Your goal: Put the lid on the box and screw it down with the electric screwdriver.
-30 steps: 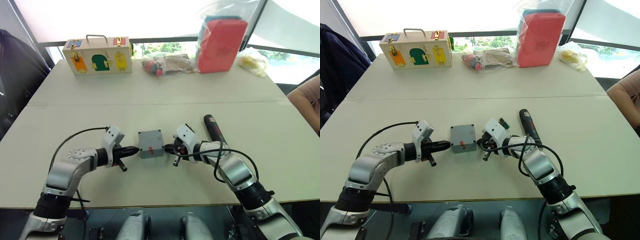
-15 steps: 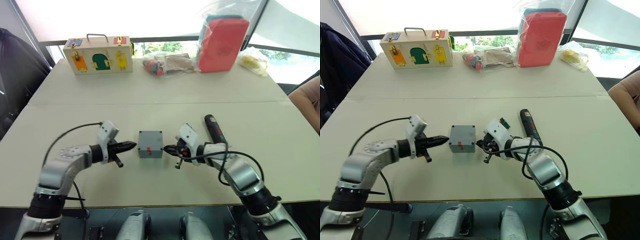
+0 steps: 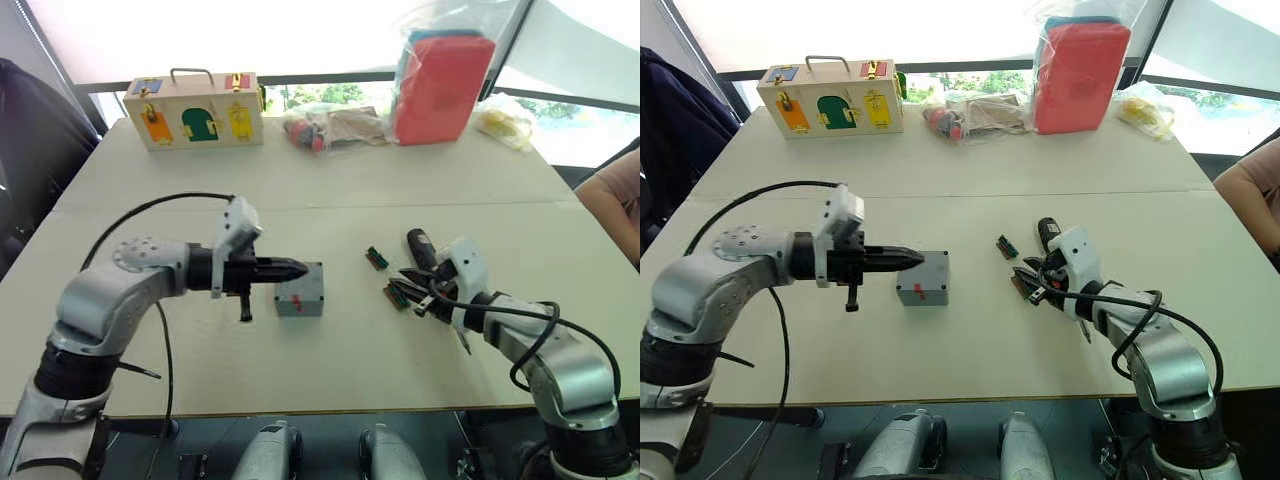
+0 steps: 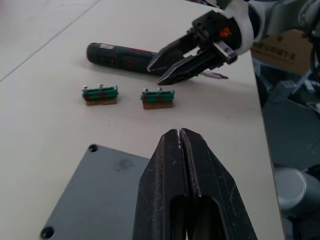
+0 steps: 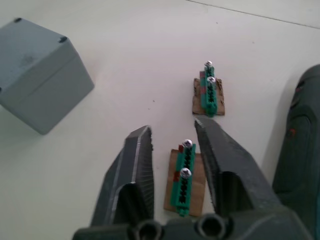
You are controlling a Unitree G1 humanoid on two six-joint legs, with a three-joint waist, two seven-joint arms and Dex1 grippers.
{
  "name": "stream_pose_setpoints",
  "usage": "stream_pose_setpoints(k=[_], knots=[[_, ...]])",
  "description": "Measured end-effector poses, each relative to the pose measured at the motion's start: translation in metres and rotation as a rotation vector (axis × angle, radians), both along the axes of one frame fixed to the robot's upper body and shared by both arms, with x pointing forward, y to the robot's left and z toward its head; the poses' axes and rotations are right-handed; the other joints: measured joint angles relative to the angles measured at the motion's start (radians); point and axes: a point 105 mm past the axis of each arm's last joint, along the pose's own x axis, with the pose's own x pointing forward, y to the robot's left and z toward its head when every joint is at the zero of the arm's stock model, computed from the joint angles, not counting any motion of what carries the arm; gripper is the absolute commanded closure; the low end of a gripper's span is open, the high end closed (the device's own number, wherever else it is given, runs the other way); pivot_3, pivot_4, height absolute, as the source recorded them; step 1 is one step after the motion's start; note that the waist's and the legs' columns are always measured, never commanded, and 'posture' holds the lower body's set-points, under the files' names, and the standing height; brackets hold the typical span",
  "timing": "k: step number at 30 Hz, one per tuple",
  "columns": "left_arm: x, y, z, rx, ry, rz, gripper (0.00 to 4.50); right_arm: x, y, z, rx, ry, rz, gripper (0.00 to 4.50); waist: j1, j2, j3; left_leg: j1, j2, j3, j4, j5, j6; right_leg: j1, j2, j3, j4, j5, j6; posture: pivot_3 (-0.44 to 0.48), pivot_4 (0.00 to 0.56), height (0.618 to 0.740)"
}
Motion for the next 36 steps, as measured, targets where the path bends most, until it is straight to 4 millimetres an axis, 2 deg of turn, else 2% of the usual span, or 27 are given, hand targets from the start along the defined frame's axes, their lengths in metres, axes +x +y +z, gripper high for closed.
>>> stream_pose_setpoints(k=[1,5,8,10,11,12,16,31,34,36], knots=[[0.000,-0.001,-0.001,0.010,-0.005,-0.010,4.50,-0.001,-0.001,-0.001,-0.002,0.004,-0.009,1.34,0.000,0.000,0.000,0.000,0.000,0.000,0.000,0.000,0.000,0.000,0.000,0.000,0.000,0.000,0.000,0.000,0.150,0.740],[0.002,-0.002,-0.005,0.030,-0.010,-0.033,4.50,-0.010,-0.003,-0.007,-0.006,0.030,-0.046,0.06,0.001,0.000,0.000,0.000,0.000,0.000,0.000,0.000,0.000,0.000,0.000,0.000,0.000,0.000,0.000,0.000,0.150,0.740],[0.001,-0.004,-0.007,0.031,-0.007,-0.043,4.50,-0.012,-0.004,-0.013,-0.002,0.053,-0.082,0.02,0.001,0.000,0.000,0.000,0.000,0.000,0.000,0.000,0.000,0.000,0.000,0.000,0.000,0.000,0.000,0.000,0.150,0.740],[0.001,-0.004,-0.007,0.032,-0.007,-0.044,4.50,-0.012,-0.006,-0.014,-0.003,0.058,-0.102,0.50,0.001,0.000,0.000,0.000,0.000,0.000,0.000,0.000,0.000,0.000,0.000,0.000,0.000,0.000,0.000,0.000,0.150,0.740],[0.002,-0.004,-0.007,0.032,-0.007,-0.044,4.50,-0.011,-0.006,-0.014,0.000,0.056,-0.113,0.54,0.001,0.000,0.000,0.000,0.000,0.000,0.000,0.000,0.000,0.000,0.000,0.000,0.000,0.000,0.000,0.000,0.150,0.740],[0.002,-0.004,-0.007,0.030,-0.006,-0.044,4.50,-0.010,-0.006,-0.014,0.006,0.053,-0.120,0.96,0.001,0.000,0.000,0.000,0.000,0.000,0.000,0.000,0.000,0.000,0.000,0.000,0.000,0.000,0.000,0.000,0.150,0.740],[0.003,-0.005,-0.006,0.023,-0.007,-0.041,4.50,-0.009,-0.002,-0.016,0.012,0.053,-0.131,2.19,0.001,0.000,0.001,0.000,0.000,0.000,0.000,0.000,0.000,0.000,0.001,-0.001,0.000,0.000,0.001,0.000,0.150,0.740],[0.003,-0.007,-0.007,0.014,-0.009,-0.020,4.50,-0.004,-0.001,-0.020,0.018,0.070,-0.130,2.19,0.001,0.000,0.001,0.000,0.000,0.000,0.000,0.000,0.001,0.000,0.001,-0.002,0.000,0.001,0.003,0.000,0.150,0.740],[0.004,-0.007,-0.007,0.013,-0.010,-0.013,4.50,-0.004,-0.002,-0.022,0.018,0.079,-0.133,2.92,0.001,-0.001,0.001,0.000,0.000,0.000,0.000,0.000,0.001,0.000,0.001,-0.002,0.000,0.001,0.003,0.000,0.150,0.740],[0.004,-0.007,-0.007,0.013,-0.011,-0.011,4.50,-0.004,-0.001,-0.022,0.017,0.078,-0.132,3.82,0.001,-0.001,0.001,0.000,0.000,0.000,0.000,0.000,0.001,0.000,0.001,-0.002,0.000,0.001,0.003,0.000,0.150,0.740]])
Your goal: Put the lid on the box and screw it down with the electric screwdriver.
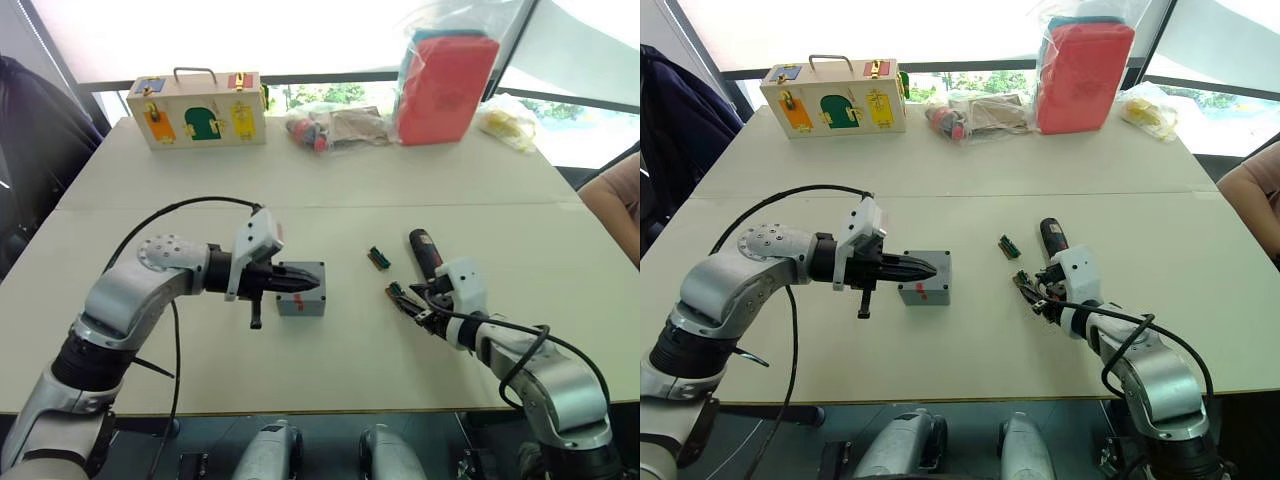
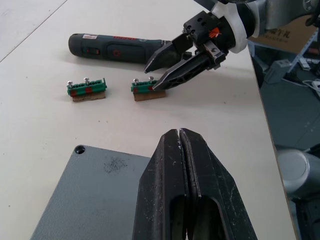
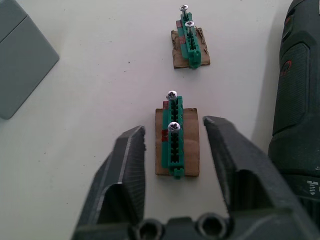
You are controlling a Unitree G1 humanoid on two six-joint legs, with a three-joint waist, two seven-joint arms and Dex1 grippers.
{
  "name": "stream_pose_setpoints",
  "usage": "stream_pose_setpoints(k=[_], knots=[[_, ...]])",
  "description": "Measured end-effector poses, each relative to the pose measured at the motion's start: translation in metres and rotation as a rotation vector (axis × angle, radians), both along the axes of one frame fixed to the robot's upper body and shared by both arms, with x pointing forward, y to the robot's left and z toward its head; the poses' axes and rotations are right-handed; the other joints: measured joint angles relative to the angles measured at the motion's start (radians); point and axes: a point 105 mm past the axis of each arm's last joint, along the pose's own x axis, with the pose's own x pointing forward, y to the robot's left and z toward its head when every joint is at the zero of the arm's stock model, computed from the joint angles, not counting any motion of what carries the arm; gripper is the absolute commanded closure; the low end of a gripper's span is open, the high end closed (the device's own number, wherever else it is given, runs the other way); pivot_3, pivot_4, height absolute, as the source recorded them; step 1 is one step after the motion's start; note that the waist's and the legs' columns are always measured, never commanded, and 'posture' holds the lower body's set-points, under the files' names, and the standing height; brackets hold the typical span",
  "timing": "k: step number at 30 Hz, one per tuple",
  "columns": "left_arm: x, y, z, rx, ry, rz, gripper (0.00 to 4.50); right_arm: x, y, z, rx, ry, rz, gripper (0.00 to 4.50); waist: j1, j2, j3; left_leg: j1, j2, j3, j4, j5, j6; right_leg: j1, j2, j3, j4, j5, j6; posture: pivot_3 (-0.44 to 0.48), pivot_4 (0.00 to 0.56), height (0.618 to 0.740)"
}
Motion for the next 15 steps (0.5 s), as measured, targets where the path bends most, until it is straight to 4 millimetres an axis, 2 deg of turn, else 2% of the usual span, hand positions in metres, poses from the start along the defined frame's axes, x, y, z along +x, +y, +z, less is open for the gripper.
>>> stream_pose_setpoints(k=[1,2,15], knots=[[0.000,0.000,0.000,0.000,0.000,0.001,4.50,0.000,0.001,-0.001,-0.001,0.002,0.001,4.19,0.000,0.000,0.000,0.000,0.000,0.000,0.000,0.000,0.000,0.000,0.000,0.000,0.000,0.000,0.000,0.000,0.150,0.740],[0.000,0.000,0.000,0.000,0.000,0.001,4.50,0.000,0.001,-0.002,-0.001,0.006,0.001,4.35,0.000,0.000,0.000,0.000,0.000,0.000,0.000,0.000,0.000,0.000,0.000,0.000,0.000,0.000,0.000,0.000,0.150,0.740],[0.005,0.011,0.003,-0.020,-0.002,0.054,4.50,0.000,0.000,0.001,0.014,0.001,-0.001,4.35,0.000,0.000,0.000,0.000,0.000,0.000,0.000,0.000,0.000,0.000,0.000,0.000,0.000,0.000,0.000,0.000,0.150,0.740]])
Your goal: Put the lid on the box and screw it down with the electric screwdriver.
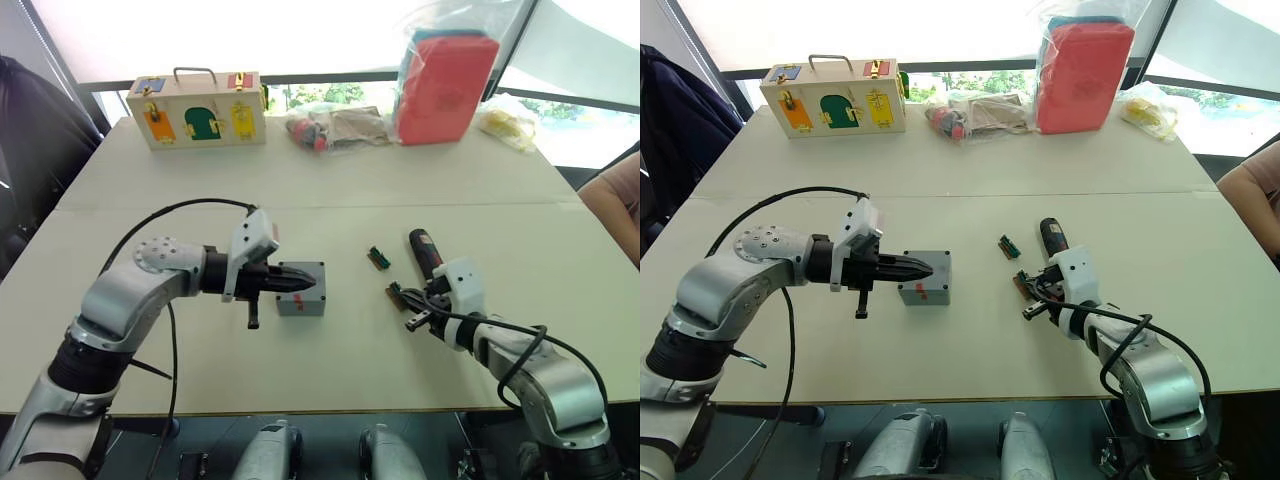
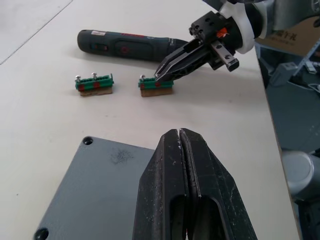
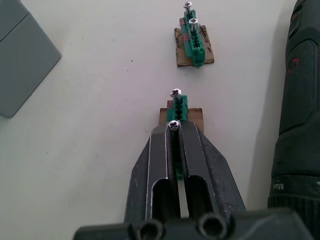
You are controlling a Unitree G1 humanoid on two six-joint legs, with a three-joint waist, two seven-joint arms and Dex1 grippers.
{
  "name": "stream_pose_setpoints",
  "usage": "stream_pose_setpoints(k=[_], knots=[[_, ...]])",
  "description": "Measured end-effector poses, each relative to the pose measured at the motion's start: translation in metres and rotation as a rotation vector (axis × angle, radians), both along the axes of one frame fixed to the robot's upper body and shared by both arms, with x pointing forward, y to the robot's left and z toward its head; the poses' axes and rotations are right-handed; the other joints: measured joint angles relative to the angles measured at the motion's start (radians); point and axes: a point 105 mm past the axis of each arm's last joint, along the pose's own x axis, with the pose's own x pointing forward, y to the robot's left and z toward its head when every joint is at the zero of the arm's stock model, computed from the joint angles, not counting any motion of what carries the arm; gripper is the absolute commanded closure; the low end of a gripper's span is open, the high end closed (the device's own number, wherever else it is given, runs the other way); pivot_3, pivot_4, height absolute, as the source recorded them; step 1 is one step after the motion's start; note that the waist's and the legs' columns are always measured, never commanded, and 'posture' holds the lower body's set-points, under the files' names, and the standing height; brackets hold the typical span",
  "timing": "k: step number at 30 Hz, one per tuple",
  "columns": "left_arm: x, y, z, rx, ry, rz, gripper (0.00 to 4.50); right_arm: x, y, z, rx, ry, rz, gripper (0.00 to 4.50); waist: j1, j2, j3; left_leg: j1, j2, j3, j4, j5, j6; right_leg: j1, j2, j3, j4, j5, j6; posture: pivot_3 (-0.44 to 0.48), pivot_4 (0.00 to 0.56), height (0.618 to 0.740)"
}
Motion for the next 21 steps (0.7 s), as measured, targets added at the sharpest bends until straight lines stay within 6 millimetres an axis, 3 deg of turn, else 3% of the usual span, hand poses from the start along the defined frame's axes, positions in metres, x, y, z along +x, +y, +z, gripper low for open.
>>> stream_pose_setpoints(k=[9,14,18,21], knots=[[0.014,0.025,-0.004,-0.022,0.029,0.121,4.50,-0.001,0.002,0.014,0.025,-0.037,0.032,4.35,0.000,0.000,0.001,0.000,0.000,0.000,0.000,0.000,0.000,0.000,0.000,0.000,0.000,0.000,0.000,0.000,0.150,0.740],[0.015,0.051,-0.003,-0.020,0.032,0.211,4.50,-0.001,0.007,0.028,0.043,-0.071,0.087,4.35,-0.002,0.001,0.002,0.000,0.000,0.000,0.000,0.000,0.000,-0.001,0.000,0.000,0.000,0.000,0.000,0.000,0.150,0.740],[0.004,0.068,-0.014,-0.002,0.068,0.260,4.50,0.008,0.033,0.065,0.057,-0.212,0.239,4.35,-0.007,0.001,0.003,0.000,0.001,0.000,0.000,0.000,0.000,-0.002,-0.001,0.000,0.000,0.000,0.000,0.000,0.150,0.740],[-0.005,0.071,-0.022,0.012,0.094,0.273,4.50,0.009,0.054,0.071,0.065,-0.236,0.344,4.35,-0.002,0.001,0.004,0.000,0.001,0.000,0.000,0.000,0.000,-0.003,-0.001,0.001,-0.001,0.000,0.000,0.000,0.150,0.740]])
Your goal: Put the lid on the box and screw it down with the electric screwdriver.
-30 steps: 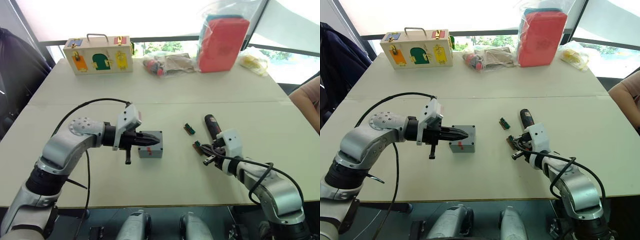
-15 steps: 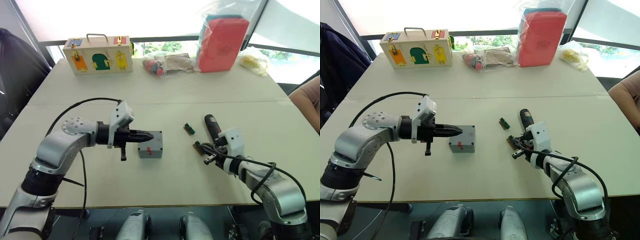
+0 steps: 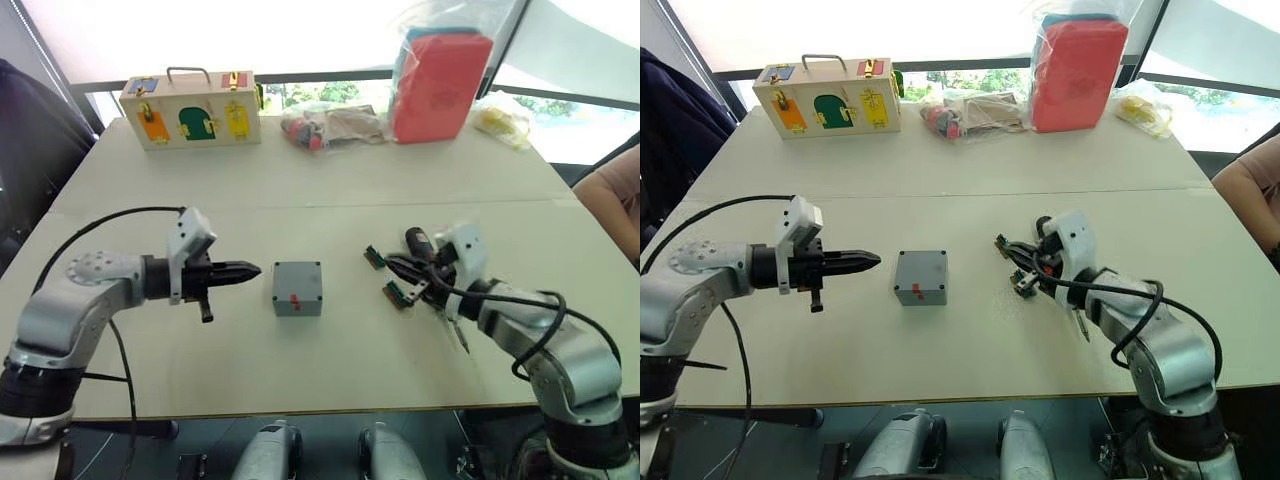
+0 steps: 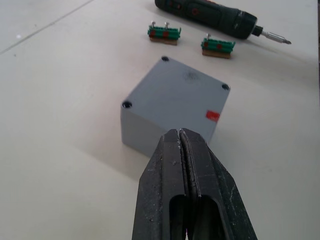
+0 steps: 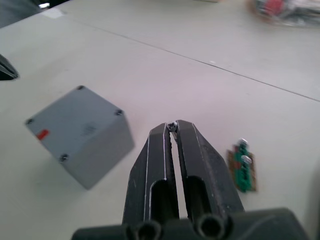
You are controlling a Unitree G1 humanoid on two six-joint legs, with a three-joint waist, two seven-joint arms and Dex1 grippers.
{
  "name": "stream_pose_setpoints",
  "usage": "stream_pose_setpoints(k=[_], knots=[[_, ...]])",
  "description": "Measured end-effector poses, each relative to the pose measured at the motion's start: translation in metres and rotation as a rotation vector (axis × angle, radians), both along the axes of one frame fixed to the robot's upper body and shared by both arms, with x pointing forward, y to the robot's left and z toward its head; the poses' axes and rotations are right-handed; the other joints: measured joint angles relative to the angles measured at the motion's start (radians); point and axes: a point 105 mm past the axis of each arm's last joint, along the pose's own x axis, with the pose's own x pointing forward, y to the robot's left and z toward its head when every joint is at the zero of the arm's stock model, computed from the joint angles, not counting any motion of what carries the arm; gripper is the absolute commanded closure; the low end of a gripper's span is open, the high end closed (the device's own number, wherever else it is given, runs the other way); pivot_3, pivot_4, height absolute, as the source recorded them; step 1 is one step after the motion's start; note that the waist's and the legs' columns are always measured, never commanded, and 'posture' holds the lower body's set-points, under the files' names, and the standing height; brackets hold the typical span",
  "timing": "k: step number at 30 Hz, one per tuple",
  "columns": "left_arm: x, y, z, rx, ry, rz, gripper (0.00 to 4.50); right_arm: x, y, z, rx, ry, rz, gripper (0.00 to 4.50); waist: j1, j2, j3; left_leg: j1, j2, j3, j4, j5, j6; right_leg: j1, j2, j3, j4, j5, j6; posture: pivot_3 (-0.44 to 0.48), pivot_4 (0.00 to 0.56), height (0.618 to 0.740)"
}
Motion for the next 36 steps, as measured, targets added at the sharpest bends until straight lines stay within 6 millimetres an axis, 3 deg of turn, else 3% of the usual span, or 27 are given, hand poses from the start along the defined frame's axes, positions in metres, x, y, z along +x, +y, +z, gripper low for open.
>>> stream_pose_setpoints(k=[11,16,36], knots=[[-0.012,-0.007,0.000,-0.021,-0.015,0.048,4.50,0.017,0.048,-0.017,0.053,0.077,0.167,4.35,-0.003,0.000,0.001,0.000,0.000,0.000,-0.001,0.000,0.000,-0.001,0.000,0.000,-0.001,0.001,-0.001,0.000,0.150,0.740],[-0.012,-0.005,-0.001,-0.026,-0.011,0.072,4.50,0.020,0.053,-0.029,0.024,0.096,0.192,4.35,-0.001,0.000,0.001,0.000,0.000,0.000,0.000,0.000,-0.001,-0.001,0.000,0.000,-0.001,0.001,-0.002,0.000,0.150,0.740],[-0.010,-0.007,0.001,-0.027,-0.021,0.093,4.50,0.033,0.055,-0.033,0.012,0.073,0.174,4.35,-0.002,0.001,0.001,0.000,0.000,0.000,-0.001,0.000,-0.001,-0.001,0.001,0.000,-0.001,0.001,-0.002,0.000,0.150,0.740]])
